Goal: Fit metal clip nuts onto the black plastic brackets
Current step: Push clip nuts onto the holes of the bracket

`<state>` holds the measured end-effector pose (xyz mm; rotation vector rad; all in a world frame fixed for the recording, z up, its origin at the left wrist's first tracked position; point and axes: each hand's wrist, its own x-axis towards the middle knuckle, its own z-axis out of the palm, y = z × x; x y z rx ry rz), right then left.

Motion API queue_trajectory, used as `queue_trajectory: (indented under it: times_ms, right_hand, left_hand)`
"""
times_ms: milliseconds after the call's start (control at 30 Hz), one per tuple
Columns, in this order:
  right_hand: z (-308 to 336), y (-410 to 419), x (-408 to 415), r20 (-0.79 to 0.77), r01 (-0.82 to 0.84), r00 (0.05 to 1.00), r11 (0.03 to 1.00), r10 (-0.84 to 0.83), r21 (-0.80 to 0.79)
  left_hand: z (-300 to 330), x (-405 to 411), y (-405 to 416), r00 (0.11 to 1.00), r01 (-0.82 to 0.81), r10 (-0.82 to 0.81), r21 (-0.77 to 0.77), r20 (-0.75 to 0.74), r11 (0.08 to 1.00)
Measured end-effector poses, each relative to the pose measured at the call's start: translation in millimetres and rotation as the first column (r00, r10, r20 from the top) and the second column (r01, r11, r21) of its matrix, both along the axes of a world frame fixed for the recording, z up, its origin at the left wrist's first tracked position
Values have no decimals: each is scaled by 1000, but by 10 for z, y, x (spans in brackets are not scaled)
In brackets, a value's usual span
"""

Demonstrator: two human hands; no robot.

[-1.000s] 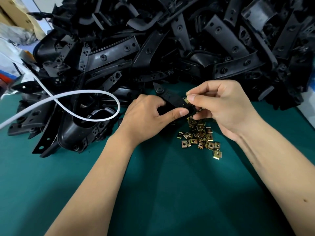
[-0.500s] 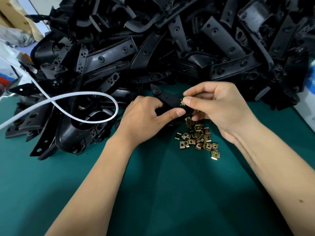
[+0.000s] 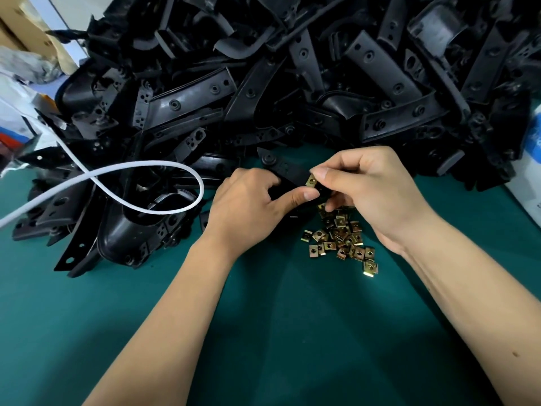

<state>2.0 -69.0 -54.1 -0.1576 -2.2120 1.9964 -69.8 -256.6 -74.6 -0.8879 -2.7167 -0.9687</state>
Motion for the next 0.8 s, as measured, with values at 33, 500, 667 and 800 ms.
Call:
queue_trajectory:
  times_ms: [33,500,667,800]
  right_hand:
    - [12,9,3,3,-12,1000,1000,12,-12]
    - [-35,95,-20,27,-85,996,995,86,-54]
    - [-121,-13,-60,-128,108,989,960,-76,260]
    - [-133,-124,-46,-99,29,992,633,75,774]
  left_hand:
    - [1,6,4,1000,-7,7,1,-7,1000]
    - [17,83,48,986,-167,165,72,34,983]
    - [59,-32,15,958,-280,265,169,107,945]
    - [48,-58,-32,940,-333,303,218,159,917]
